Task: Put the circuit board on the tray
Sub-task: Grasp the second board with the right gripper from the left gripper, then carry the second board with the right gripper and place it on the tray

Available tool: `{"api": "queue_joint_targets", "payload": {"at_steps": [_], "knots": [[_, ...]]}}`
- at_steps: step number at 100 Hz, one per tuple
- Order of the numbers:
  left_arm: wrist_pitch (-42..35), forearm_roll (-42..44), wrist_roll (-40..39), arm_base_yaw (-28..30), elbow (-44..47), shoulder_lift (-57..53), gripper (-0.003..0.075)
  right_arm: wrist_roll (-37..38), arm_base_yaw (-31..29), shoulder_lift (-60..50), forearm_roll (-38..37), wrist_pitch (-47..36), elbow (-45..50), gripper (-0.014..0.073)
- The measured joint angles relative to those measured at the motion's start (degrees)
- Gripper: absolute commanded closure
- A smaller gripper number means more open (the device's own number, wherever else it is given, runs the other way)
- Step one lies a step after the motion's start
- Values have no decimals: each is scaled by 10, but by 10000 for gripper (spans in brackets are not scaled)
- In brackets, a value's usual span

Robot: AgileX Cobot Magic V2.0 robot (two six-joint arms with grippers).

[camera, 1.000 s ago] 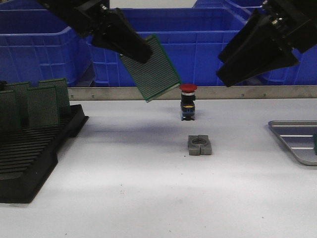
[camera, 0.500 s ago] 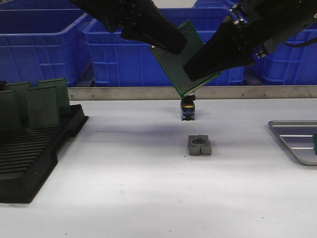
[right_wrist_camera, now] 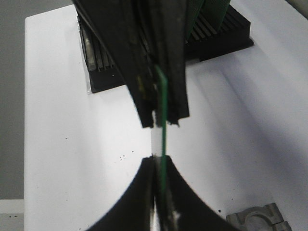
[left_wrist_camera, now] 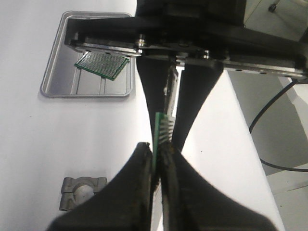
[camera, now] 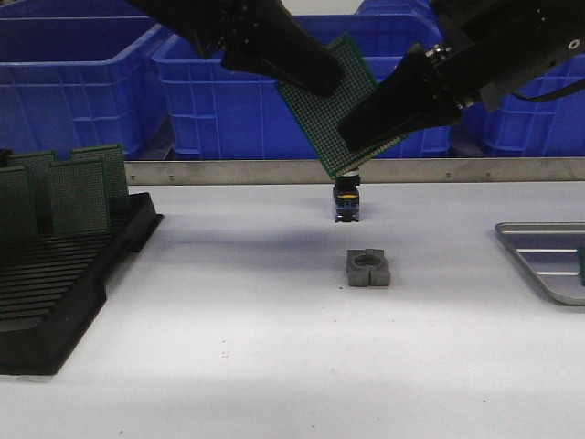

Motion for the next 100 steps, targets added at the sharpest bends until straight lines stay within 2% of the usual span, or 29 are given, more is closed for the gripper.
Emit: {"api": "queue_joint_targets", "payload": {"at_steps": [13,22,41,54,77,100], "knots": [[-4,-3,-3,0,0,0,322,2,0,0,3,-6,0,655],[-4,-4,-7,0,0,0,227,11,0,0,4,-9,0,655],[-4,-5,-11,3,0,0,218,48,-2,0,5,-9,0,655],[-4,-5,-11,25,0,0,218,97,-29,0,6,-8,0,655],[-5,-5,-34,68,0,0,218,151,-134,0,8,-3,21,655],[-5,-5,-36,75,0,0,218,175,-259,0,8,-4,51,655]]}}
